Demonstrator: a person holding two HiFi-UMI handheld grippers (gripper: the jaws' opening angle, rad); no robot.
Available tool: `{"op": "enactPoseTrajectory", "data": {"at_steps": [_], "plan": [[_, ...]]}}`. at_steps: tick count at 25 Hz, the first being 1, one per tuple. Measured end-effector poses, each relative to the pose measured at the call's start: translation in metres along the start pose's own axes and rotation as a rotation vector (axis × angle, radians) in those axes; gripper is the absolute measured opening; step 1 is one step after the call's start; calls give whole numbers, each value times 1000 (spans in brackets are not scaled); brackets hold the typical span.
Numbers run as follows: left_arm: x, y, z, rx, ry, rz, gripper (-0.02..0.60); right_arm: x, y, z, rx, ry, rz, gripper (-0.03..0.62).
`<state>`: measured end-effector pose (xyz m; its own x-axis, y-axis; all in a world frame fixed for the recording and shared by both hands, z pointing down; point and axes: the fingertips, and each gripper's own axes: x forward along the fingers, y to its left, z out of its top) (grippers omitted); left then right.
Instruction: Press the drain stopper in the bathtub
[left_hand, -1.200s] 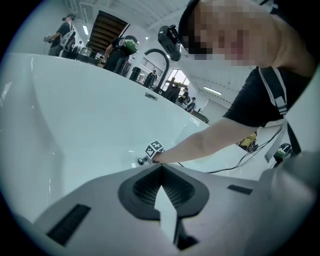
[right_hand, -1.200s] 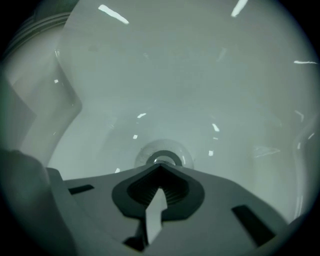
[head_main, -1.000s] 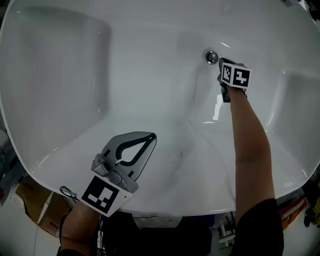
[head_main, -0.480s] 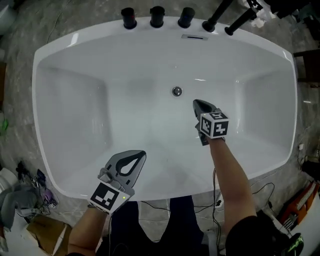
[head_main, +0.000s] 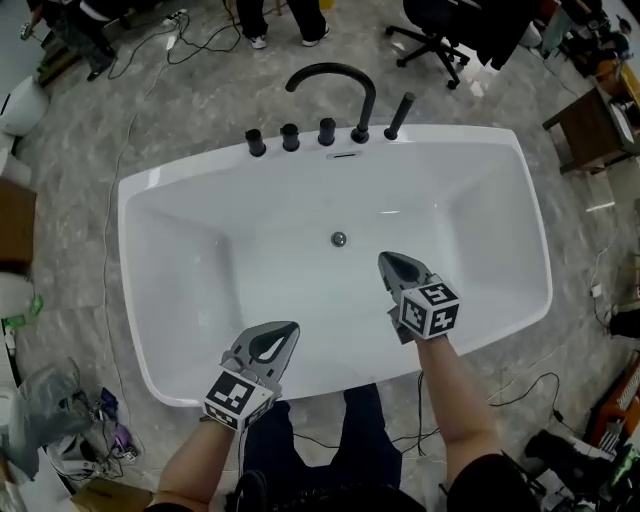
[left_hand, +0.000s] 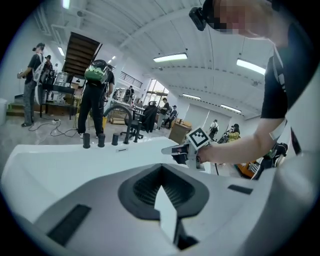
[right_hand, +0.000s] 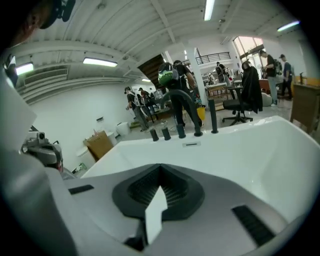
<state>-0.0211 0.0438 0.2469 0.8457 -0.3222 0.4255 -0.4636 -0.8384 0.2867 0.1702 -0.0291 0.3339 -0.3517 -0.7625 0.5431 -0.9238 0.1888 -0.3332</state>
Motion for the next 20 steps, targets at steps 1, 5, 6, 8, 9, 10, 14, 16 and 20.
{"op": "enactPoseTrajectory", "data": {"at_steps": [1, 5, 6, 8, 9, 10, 14, 16, 20], "plan": [[-4, -3, 7, 8, -6, 2, 6, -10, 10, 12, -1, -27, 9, 9], [-25, -20, 29, 19, -30, 16, 6, -53, 53, 40, -19, -92, 55, 9], [-29, -24, 34, 14, -40, 18, 6, -64, 63, 45, -30, -100, 65, 9], [-39, -30, 44, 1, -54, 17, 6, -83, 81, 56, -48, -119, 81, 9], [-43, -31, 50, -2, -60, 16, 6, -92, 90, 62, -54, -134, 87, 9], [-48, -32, 55, -3, -65, 15, 6, -99, 99, 69, -60, -152, 95, 9], [-69, -42, 71, 16, -82, 13, 6, -130, 135, 90, -69, -226, 136, 9], [-78, -53, 76, 18, -90, 1, 6, -147, 150, 93, -69, -252, 152, 9], [-92, -72, 87, 14, -116, -14, 6, -177, 172, 91, -68, -287, 181, 9]]}}
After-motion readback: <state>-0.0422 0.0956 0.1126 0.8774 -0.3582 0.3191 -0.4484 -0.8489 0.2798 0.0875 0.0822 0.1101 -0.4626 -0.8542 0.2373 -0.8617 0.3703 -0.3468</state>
